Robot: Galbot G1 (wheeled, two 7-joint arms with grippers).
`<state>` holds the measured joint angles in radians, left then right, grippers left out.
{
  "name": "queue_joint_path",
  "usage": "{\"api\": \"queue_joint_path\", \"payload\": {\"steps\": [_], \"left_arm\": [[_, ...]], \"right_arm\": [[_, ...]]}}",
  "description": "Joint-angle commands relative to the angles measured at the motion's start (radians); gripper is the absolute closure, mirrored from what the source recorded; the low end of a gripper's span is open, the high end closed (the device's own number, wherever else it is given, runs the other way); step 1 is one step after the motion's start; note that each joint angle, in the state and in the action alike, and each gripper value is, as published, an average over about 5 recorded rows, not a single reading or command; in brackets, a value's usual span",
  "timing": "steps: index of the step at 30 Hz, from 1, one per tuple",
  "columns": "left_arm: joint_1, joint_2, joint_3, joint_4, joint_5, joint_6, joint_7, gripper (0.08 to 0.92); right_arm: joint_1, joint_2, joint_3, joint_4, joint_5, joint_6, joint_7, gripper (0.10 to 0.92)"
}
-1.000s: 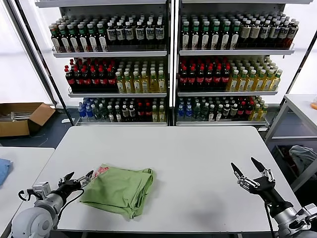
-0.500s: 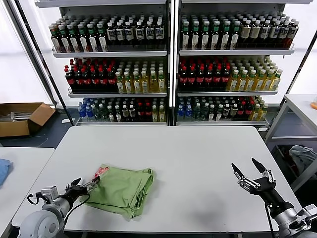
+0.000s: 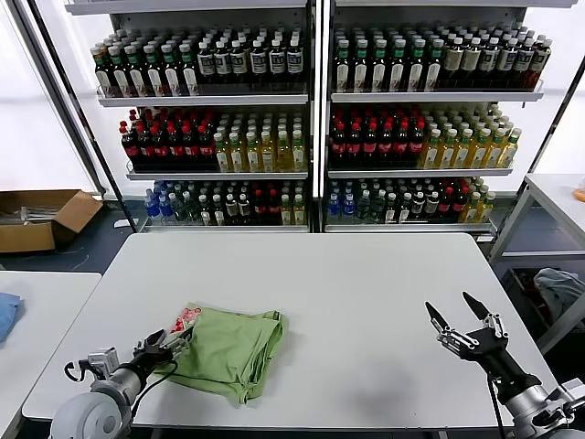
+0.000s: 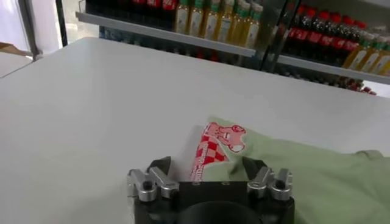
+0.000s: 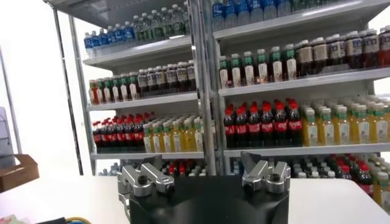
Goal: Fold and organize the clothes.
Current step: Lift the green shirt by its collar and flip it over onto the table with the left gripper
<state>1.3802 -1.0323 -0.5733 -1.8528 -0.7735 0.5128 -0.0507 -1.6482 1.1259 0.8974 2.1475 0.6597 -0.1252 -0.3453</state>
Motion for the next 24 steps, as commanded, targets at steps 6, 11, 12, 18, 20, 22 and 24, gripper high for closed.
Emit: {"api": "queue_joint_path", "payload": {"steps": [6, 11, 12, 18, 20, 22, 24], "left_arm": [[0.009, -0.015, 0.026, 0.023, 0.02, -0.002, 0.006, 0.45], [0.014, -0.015, 0.028, 0.025, 0.025, -0.004, 0.016, 0.598], [0.014, -0.016, 0.028, 0.024, 0.025, -0.005, 0.016, 0.624], [0.01, -0.032, 0.012, 0.007, 0.024, -0.059, -0.046, 0.796], [0.009, -0.039, -0.006, -0.004, 0.024, -0.087, -0.086, 0.847], [0.011, -0.039, -0.038, -0.017, 0.021, -0.11, -0.117, 0.872], [0.016, -0.03, -0.093, -0.026, 0.011, -0.129, -0.144, 0.876]], "right_arm": [[-0.008, 0.0, 0.005, 0.015, 0.0, 0.002, -0.002, 0.203], [-0.006, -0.011, 0.001, 0.015, 0.0, 0.002, -0.003, 0.203], [-0.005, -0.014, -0.001, 0.014, 0.0, 0.002, -0.003, 0.203], [0.013, -0.019, -0.023, 0.007, -0.005, 0.0, -0.001, 0.203], [0.019, -0.019, -0.033, 0.006, -0.008, -0.002, 0.001, 0.203], [0.026, -0.019, -0.043, 0.006, -0.011, -0.003, 0.002, 0.203], [0.035, -0.017, -0.055, 0.006, -0.014, -0.005, 0.004, 0.203]]}}
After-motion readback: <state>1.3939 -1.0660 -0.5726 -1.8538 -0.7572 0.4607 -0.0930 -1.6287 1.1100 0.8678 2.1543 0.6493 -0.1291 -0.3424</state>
